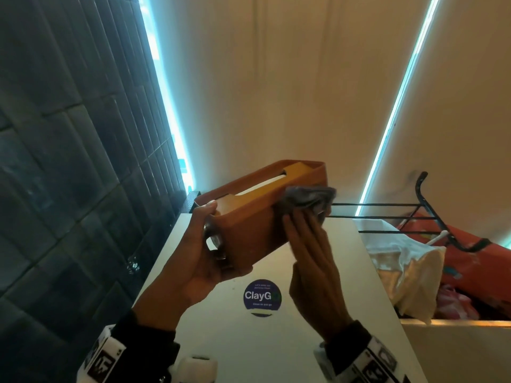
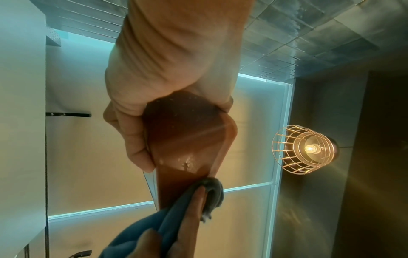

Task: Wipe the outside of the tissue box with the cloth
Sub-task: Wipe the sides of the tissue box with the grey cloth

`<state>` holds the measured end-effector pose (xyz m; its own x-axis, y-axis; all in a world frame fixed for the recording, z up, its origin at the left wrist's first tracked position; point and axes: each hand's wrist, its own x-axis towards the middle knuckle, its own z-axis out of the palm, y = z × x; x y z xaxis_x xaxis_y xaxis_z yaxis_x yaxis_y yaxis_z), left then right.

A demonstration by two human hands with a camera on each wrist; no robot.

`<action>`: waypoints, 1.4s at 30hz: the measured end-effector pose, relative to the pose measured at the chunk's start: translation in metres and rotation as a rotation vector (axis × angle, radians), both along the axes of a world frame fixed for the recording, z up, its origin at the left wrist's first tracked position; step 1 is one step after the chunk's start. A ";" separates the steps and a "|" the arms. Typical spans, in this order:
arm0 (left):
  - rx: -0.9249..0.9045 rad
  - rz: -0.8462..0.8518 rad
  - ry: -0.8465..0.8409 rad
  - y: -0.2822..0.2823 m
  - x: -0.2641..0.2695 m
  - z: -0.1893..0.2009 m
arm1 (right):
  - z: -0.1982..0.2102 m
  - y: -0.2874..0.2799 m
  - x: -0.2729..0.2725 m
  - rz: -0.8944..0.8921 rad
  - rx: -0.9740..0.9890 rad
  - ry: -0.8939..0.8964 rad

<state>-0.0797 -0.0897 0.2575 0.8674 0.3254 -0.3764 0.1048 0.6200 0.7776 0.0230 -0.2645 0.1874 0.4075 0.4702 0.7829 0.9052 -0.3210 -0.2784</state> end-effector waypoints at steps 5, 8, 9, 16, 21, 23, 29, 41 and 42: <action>-0.014 -0.015 -0.054 -0.006 0.006 0.005 | 0.005 0.022 -0.037 0.198 -0.041 -0.086; -0.015 -0.036 -0.117 -0.004 0.001 0.003 | -0.008 0.010 -0.037 0.306 -0.157 -0.180; -0.025 -0.013 -0.111 -0.002 -0.002 0.002 | -0.014 0.004 -0.029 0.283 -0.162 -0.169; -0.085 0.058 -0.047 -0.002 -0.003 0.000 | -0.012 -0.004 -0.006 0.000 0.004 0.026; -0.078 0.002 -0.117 -0.007 0.003 -0.001 | -0.020 0.007 -0.039 0.265 -0.090 -0.165; -0.064 0.020 -0.097 -0.003 0.001 -0.002 | -0.017 0.001 -0.014 0.221 -0.082 -0.130; -0.054 0.036 -0.055 -0.008 0.005 -0.003 | 0.021 0.016 0.006 0.025 0.159 0.169; -0.063 0.068 -0.025 -0.002 -0.002 -0.010 | 0.020 0.010 0.042 0.102 0.163 0.221; -0.063 0.069 -0.028 -0.003 -0.001 -0.009 | 0.021 0.010 0.042 0.080 0.173 0.228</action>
<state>-0.0811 -0.0923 0.2483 0.8541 0.3614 -0.3739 0.0389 0.6725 0.7391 0.0649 -0.2544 0.2085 0.5492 0.3756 0.7465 0.8335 -0.1813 -0.5220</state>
